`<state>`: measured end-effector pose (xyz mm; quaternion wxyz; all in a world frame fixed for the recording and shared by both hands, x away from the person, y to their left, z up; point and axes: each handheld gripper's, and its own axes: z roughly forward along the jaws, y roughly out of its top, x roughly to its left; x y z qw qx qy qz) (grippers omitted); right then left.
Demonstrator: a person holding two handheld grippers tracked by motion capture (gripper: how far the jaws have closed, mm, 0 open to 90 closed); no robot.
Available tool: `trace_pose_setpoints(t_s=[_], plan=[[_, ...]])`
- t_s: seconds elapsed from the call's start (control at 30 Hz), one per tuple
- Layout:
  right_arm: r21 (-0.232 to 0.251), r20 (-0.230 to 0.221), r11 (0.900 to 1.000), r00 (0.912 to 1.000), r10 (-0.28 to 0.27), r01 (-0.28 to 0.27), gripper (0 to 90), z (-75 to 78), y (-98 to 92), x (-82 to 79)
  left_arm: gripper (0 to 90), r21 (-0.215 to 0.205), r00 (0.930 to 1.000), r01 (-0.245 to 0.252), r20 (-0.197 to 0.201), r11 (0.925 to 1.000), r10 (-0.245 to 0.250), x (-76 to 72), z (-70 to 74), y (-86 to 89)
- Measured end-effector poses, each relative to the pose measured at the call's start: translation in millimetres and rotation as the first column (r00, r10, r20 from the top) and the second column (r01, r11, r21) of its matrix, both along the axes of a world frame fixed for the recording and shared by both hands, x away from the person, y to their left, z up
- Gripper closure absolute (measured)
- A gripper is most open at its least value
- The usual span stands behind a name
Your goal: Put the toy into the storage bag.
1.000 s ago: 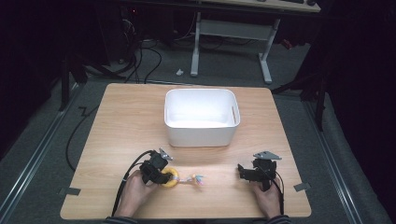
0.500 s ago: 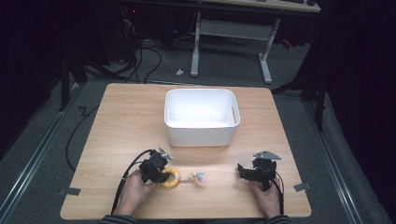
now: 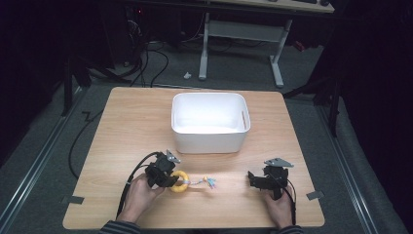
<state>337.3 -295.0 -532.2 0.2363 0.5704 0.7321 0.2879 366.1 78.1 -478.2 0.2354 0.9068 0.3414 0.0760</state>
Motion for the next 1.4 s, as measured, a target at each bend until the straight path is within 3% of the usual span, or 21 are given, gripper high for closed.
trace_pose_setpoints(t_s=[0.17, 0.53, 0.67, 0.77, 0.93, 1.1, 1.27, 1.4], plan=[[0.000, 0.000, 1.000, 1.0000, 0.001, -0.001, 6.7, 0.0, 0.0, -0.1, 68.0, -0.033, 1.0000, -0.001, -0.008, 0.9995, 0.001, 3.1, 11.4, -1.5], [0.002, 0.003, 1.000, 0.9999, 0.014, -0.014, 7.8, 0.0, 0.1, -1.6, 68.0, -0.107, 0.9996, -0.008, 0.025, 0.9942, 0.011, 3.3, 39.6, -0.6], [0.001, 0.005, 1.000, 0.9998, 0.019, -0.019, 7.9, 0.0, 0.0, -1.6, 68.0, -0.107, 0.9991, -0.007, 0.041, 0.9943, 0.011, 4.4, 46.0, -0.2], [0.002, 0.004, 1.000, 0.9998, 0.019, -0.019, 8.1, 0.1, 0.1, -1.8, 68.0, -0.103, 0.9982, 0.023, 0.057, 0.9944, -0.017, 3.6, 50.9, -1.2], [0.001, 0.005, 1.000, 0.9998, 0.021, -0.021, 8.1, 0.1, 0.2, -1.9, 68.0, -0.134, 0.9976, 0.041, 0.060, 0.9901, -0.034, 4.0, 60.6, -1.4], [0.001, 0.004, 1.000, 0.9997, 0.022, -0.022, 8.2, 0.1, 0.3, -2.0, 68.1, -0.150, 0.9983, 0.014, 0.058, 0.9886, -0.005, 10.4, 70.6, 0.4], [0.001, 0.004, 1.000, 0.9997, 0.022, -0.022, 8.2, 0.1, 0.3, -2.1, 68.1, -0.153, 0.9971, 0.046, 0.067, 0.9871, -0.036, 10.2, 82.6, 0.1], [0.002, 0.004, 1.000, 0.9997, 0.023, -0.023, 8.2, 0.1, 0.4, -1.9, 68.1, -0.175, 0.9963, 0.039, 0.082, 0.9838, -0.025, 6.8, 92.4, 4.2]])
